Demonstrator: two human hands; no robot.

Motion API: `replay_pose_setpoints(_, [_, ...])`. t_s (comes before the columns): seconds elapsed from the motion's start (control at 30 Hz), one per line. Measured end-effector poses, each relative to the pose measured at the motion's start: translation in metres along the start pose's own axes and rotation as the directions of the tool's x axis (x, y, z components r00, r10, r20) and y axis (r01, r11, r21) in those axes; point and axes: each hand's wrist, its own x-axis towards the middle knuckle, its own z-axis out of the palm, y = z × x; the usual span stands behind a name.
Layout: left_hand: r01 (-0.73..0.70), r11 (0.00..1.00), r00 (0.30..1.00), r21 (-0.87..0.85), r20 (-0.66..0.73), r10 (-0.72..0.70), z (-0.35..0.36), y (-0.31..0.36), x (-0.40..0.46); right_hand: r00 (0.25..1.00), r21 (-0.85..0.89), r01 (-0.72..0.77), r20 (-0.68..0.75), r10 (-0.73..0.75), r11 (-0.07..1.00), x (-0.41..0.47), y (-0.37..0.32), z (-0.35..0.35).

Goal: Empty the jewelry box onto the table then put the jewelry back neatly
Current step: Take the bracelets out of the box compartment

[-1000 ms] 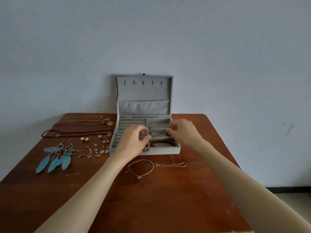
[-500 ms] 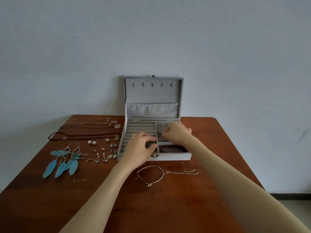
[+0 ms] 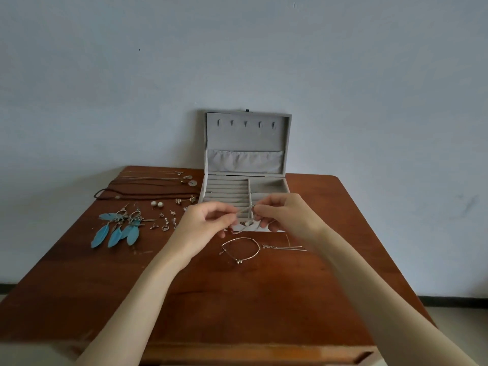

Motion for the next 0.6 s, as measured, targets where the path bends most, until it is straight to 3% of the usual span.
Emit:
replay_pose_setpoints(0.17, [0.098, 0.976, 0.995, 0.196, -0.038, -0.092, -0.033, -0.016, -0.017, 0.989, -0.176, -0.085, 0.104, 0.105, 0.981, 0.003, 0.008, 0.037])
replay_pose_setpoints(0.33, [0.115, 0.840, 0.993, 0.531, -0.037, -0.113, -0.055, -0.026, -0.025, 0.953, -0.345, -0.164, 0.186, 0.238, 0.924, 0.012, 0.002, 0.073])
replay_pose_setpoints(0.6, [0.057, 0.767, 0.998, 0.639, -0.024, -0.054, -0.059, -0.033, -0.022, 0.951, -0.465, -0.173, 0.151, 0.271, 0.868, 0.010, 0.000, 0.082])
